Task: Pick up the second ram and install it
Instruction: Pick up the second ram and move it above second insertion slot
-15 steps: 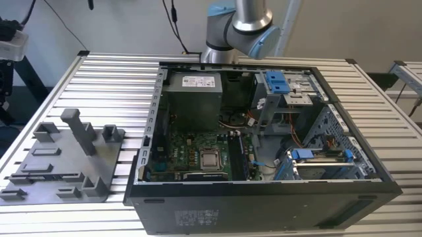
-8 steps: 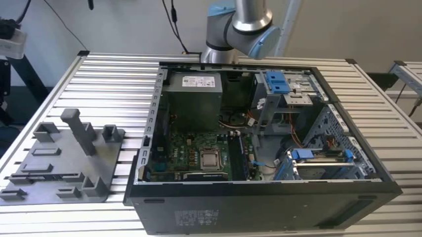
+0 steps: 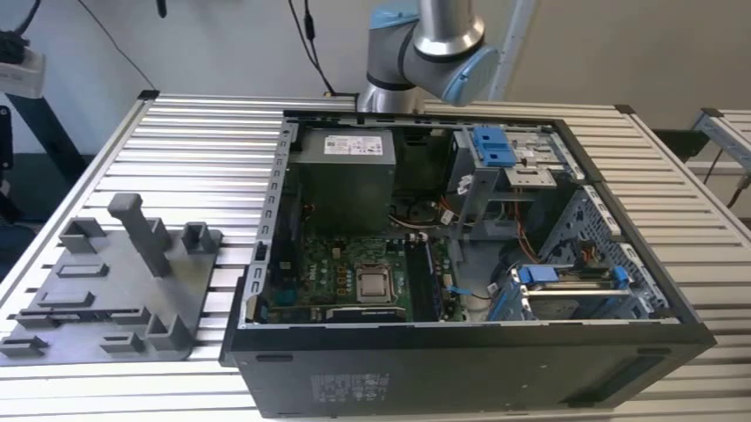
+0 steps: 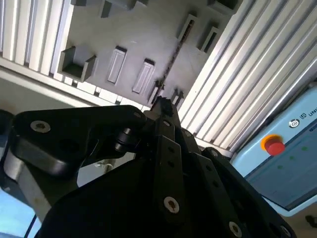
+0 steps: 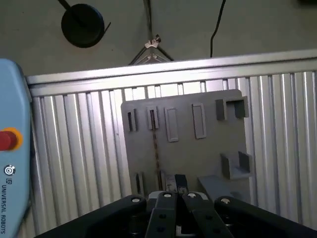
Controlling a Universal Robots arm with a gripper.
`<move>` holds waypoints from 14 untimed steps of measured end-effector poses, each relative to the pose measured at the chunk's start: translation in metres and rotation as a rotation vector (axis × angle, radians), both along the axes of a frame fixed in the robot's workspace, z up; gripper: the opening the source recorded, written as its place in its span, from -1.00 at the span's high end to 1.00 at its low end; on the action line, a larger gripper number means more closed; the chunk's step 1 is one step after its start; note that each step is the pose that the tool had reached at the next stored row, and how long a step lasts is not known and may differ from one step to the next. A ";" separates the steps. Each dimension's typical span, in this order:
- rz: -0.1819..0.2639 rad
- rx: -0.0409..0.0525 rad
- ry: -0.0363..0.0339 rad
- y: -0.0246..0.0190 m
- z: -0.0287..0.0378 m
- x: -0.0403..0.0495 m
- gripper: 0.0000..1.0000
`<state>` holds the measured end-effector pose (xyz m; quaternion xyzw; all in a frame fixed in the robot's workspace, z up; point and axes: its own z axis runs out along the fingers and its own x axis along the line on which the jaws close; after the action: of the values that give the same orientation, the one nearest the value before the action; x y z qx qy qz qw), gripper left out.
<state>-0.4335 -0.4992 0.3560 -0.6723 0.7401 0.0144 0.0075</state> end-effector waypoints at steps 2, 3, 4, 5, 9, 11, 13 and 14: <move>0.032 0.0001 -0.0001 0.0000 -0.0004 -0.0004 0.79; 0.048 0.0002 -0.0002 0.0000 -0.0006 -0.0005 0.79; 0.064 0.0001 -0.0001 0.0000 -0.0007 -0.0006 0.79; 0.081 0.0002 -0.0002 0.0000 -0.0009 -0.0008 0.79; 0.140 0.0002 -0.0002 0.0000 -0.0017 -0.0010 0.79; 0.160 0.0001 -0.0001 0.0000 -0.0021 -0.0011 0.79; 0.165 0.0002 -0.0002 0.0000 -0.0026 -0.0012 0.79; 0.165 0.0002 -0.0001 0.0000 -0.0028 -0.0012 0.79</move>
<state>-0.4347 -0.4992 0.3533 -0.7309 0.6823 0.0150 0.0064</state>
